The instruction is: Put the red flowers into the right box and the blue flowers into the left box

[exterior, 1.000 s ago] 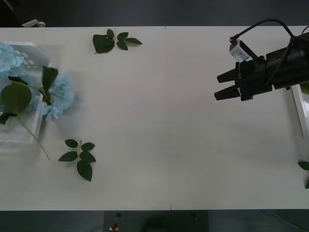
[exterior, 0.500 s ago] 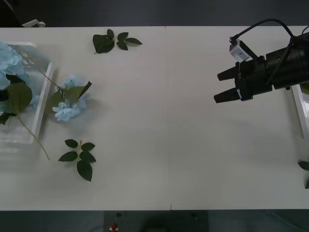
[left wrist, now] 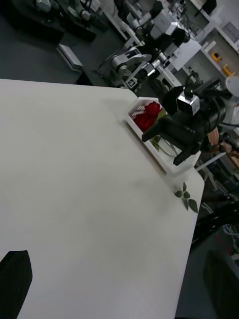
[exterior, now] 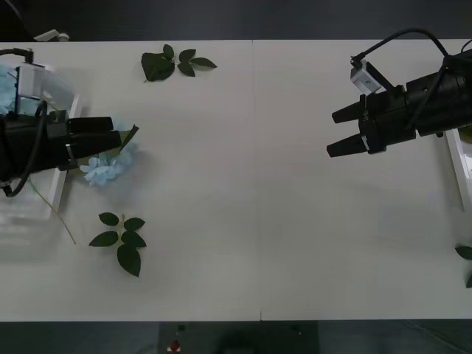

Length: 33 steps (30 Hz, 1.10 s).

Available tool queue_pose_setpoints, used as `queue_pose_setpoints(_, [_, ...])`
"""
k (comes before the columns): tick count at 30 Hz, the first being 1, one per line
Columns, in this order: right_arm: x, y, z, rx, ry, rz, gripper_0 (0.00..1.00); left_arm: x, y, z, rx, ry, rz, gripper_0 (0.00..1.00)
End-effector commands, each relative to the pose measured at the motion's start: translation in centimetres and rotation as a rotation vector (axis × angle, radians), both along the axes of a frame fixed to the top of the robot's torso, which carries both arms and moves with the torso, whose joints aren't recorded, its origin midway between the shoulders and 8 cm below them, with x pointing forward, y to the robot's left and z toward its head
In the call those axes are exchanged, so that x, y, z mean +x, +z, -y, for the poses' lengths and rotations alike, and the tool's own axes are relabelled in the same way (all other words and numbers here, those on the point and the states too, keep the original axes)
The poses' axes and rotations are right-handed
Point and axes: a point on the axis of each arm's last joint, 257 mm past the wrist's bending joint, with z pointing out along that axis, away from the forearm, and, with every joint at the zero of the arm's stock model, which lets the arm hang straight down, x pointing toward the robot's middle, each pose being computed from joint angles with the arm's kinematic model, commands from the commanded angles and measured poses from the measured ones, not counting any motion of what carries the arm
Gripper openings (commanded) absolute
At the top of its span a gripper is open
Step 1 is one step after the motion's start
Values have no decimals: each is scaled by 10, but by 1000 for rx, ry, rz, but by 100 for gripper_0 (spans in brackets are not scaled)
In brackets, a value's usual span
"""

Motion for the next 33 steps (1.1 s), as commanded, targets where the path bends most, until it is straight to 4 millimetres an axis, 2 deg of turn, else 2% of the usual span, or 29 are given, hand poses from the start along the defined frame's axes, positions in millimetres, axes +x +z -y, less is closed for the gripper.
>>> queue_pose_setpoints(1, [10,27,11,-8,-17,45,100,1,2,11,90,-9,37,100])
queue_pose_setpoints(6, [10,27,11,-8,-17,45,100,-2,-19,29,153,-8,21,100])
queue_pose_setpoints(9, [10,27,11,-8,-17,45,100,4,-22,36,166,27,32,100])
queue_pose_setpoints(18, [10,27,11,-8,-17,45,100,25,-22,51,190,76,66,100])
queue_pose_setpoints(33, [10,27,11,-8,-17,45,100,24,-23,58,179,68,67,100])
